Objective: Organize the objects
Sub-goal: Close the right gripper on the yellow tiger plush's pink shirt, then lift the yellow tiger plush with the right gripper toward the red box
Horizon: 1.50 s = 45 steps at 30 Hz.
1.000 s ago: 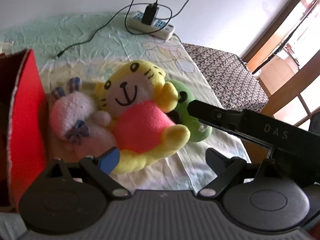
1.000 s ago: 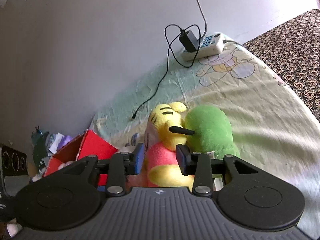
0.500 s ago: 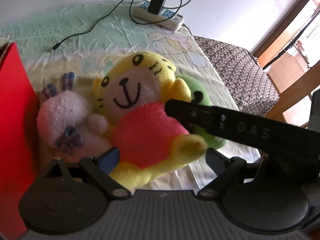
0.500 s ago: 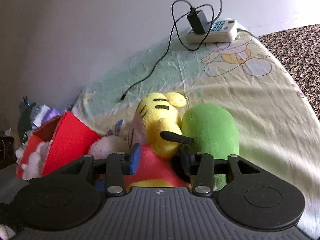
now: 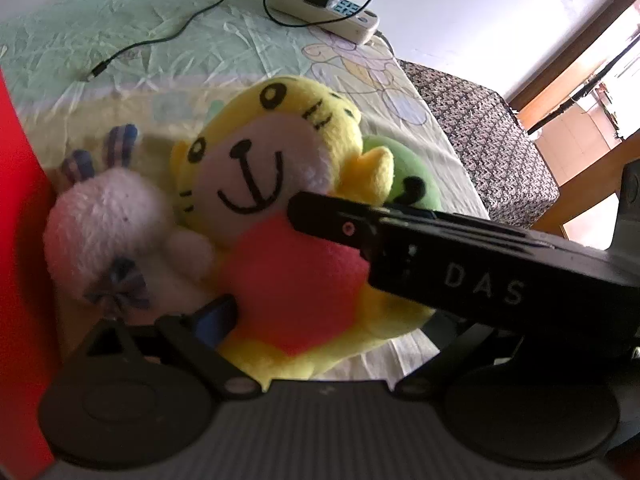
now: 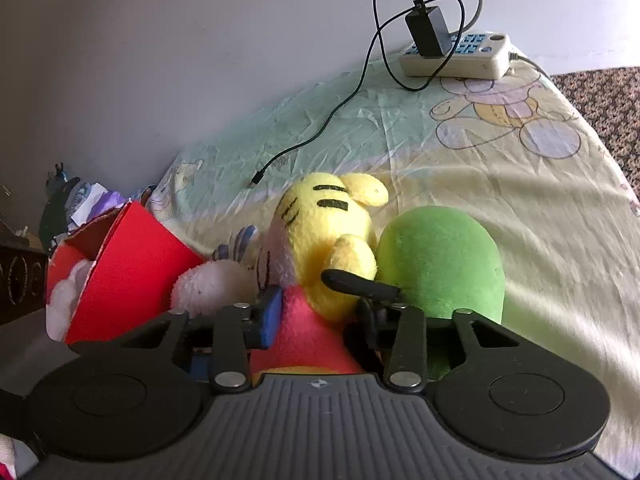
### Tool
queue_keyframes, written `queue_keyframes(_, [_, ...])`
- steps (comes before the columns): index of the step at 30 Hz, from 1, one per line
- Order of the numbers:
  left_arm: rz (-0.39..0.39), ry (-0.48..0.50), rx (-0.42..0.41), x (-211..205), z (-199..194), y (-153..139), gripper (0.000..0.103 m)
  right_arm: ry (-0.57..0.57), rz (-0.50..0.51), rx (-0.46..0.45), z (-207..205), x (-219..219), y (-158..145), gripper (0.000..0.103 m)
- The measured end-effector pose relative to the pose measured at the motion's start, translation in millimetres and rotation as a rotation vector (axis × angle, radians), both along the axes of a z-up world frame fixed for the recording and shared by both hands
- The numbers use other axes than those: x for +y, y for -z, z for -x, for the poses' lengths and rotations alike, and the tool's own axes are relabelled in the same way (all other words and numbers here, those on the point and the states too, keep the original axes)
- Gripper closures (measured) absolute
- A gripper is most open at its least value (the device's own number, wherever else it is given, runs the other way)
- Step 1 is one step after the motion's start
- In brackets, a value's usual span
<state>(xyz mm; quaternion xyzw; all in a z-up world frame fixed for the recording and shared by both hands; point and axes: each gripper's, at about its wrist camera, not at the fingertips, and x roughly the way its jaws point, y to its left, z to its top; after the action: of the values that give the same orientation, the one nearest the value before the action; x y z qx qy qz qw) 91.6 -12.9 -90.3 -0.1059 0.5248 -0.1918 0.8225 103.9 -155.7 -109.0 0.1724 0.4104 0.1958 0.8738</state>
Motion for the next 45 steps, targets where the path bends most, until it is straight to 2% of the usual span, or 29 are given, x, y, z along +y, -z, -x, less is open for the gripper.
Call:
queue_keyframes(6, [-0.011,0.017,-0.040,-5.0,7.8,-7.2,0.009,-0.013,-0.056,0.023,8.9,-8.0,-1.6,0.075])
queue_keyframes(10, [-0.010,0.028,-0.054,-5.9,15.1,-11.9,0.014,-0.017,-0.092,0.024,23.0,-13.4,-7.8,0.077])
queue_keyframes(16, [0.019,0.068,-0.078,-13.0,34.6,-24.6,0.016,-0.013,-0.116,-0.021,48.8,-21.6,-22.4,0.078])
queue_keyframes(24, [-0.003,0.093,-0.192,-17.1,68.2,-57.1,0.016,-0.009,-0.184,-0.128,80.5,-21.9,-45.9,0.079])
queue_keyframes(29, [0.011,0.065,-0.244,-4.0,80.9,-73.3,0.017,-0.034,-0.196,-0.203,93.4,-9.7,-59.7,0.080])
queue_keyframes(37, [0.034,0.065,-0.302,27.6,95.3,-94.7,0.018,-0.021,-0.220,-0.264,104.0,22.4,-82.0,0.081])
queue_keyframes(45, [0.055,0.038,-0.402,85.5,116.2,-126.0,0.018,-0.057,-0.263,-0.335,106.9,79.4,-108.5,0.081])
